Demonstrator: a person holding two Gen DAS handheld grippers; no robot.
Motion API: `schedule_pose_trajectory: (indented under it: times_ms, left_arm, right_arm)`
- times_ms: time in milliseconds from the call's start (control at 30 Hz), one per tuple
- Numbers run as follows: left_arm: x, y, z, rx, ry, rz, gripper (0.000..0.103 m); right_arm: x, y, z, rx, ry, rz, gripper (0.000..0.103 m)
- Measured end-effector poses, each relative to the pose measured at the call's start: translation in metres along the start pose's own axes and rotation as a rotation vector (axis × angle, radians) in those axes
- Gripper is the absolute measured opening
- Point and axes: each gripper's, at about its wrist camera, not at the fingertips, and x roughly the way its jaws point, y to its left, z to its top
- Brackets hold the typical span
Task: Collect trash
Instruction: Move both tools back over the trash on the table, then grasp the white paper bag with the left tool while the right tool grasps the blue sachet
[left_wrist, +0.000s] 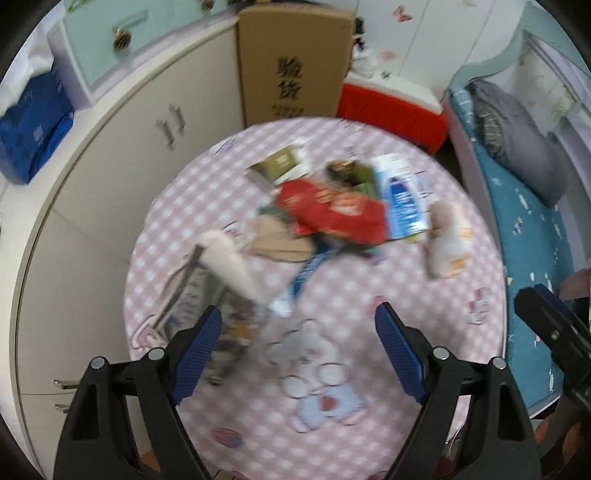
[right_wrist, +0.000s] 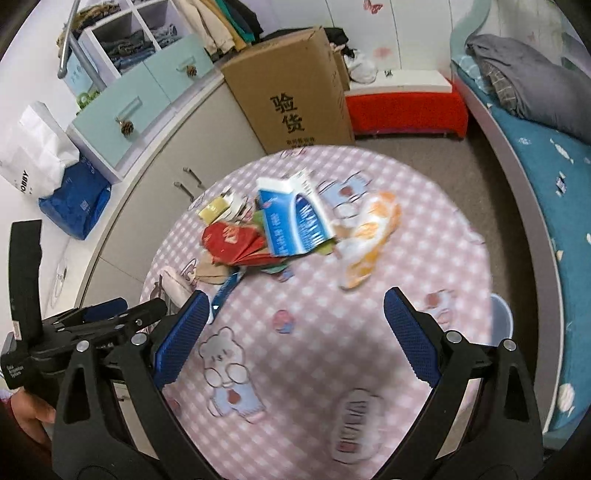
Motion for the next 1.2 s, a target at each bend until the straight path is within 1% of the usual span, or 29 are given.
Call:
schedule_pose_trajectory:
  times_ms: [100,200,300,367,467,533,567,600,633,667,700,733,800,833,867,933,967,1000,1067,1133,1200]
  left_arm:
    - [0.022,0.02,0.008,-0.016,0.052,0.002,0.083]
    - [0.048,0.03,0.013,-0.029,0.116,0.014,0.083]
    - [0.072,0.034,0.016,-0.031,0.162,0.011,0.083]
    - [0.09,0.035,0.015,-0.013,0.204,0.043,0.083]
    - [0.104,0.037,0.014,-0.003,0.232,0.053,0.083]
    - [0.107,0.041,0.015,-0.007,0.234,0.031,0.077]
    - [0.108,0.042,0.015,-0.002,0.235,0.035,0.065]
    - [0.109,0.044,0.016,0.004,0.236,0.033,0.061]
    - [0.108,0.045,0.016,0.008,0.234,0.007,0.059]
    - [0.107,0.048,0.016,0.013,0.225,-0.018,0.052]
    - [0.104,0.049,0.016,0.022,0.214,-0.036,0.046]
    - [0.099,0.05,0.017,0.036,0.194,-0.058,0.042]
    - [0.086,0.051,0.018,0.057,0.154,-0.084,0.024]
    - [0.076,0.05,0.018,0.076,0.121,-0.1,0.02]
    - [0.071,0.05,0.019,0.087,0.106,-0.103,0.013]
    - [0.062,0.053,0.021,0.098,0.08,-0.117,0.006]
    - [0.059,0.059,0.021,0.087,0.081,-0.143,0.0]
    - [0.057,0.064,0.021,0.076,0.078,-0.152,0.0]
    - [0.056,0.073,0.02,0.069,0.077,-0.145,0.0]
    - [0.056,0.072,0.018,0.047,0.085,-0.164,0.0]
    - [0.056,0.076,0.016,0.024,0.088,-0.166,0.001]
  right_arm:
    - [0.019,0.012,-0.004,0.025,0.027,-0.007,0.093]
    - [0.035,0.019,-0.006,0.034,0.047,-0.029,0.093]
    - [0.049,0.02,-0.007,0.05,0.07,-0.047,0.093]
    - [0.059,0.02,-0.009,0.058,0.089,-0.057,0.093]
    - [0.071,0.023,-0.01,0.071,0.108,-0.056,0.093]
    - [0.08,0.028,-0.011,0.078,0.119,-0.05,0.093]
    - [0.084,0.029,-0.011,0.083,0.126,-0.044,0.093]
    - [0.089,0.032,-0.011,0.088,0.132,-0.039,0.093]
    - [0.094,0.034,-0.011,0.092,0.14,-0.034,0.093]
    - [0.1,0.038,-0.011,0.097,0.151,-0.028,0.093]
    - [0.105,0.04,-0.011,0.101,0.157,-0.025,0.093]
    - [0.112,0.045,-0.011,0.105,0.168,-0.021,0.093]
    - [0.122,0.051,-0.013,0.109,0.186,-0.004,0.093]
    - [0.127,0.054,-0.013,0.112,0.196,0.005,0.093]
    - [0.134,0.058,-0.014,0.115,0.208,0.016,0.092]
    - [0.144,0.065,-0.015,0.119,0.225,0.033,0.082]
    - [0.151,0.069,-0.016,0.117,0.235,0.044,0.075]
    - [0.155,0.072,-0.016,0.113,0.242,0.05,0.067]
    - [0.165,0.077,-0.017,0.108,0.261,0.058,0.059]
    - [0.174,0.079,-0.016,0.106,0.268,0.05,0.056]
    - [0.177,0.083,-0.015,0.079,0.255,0.035,0.049]
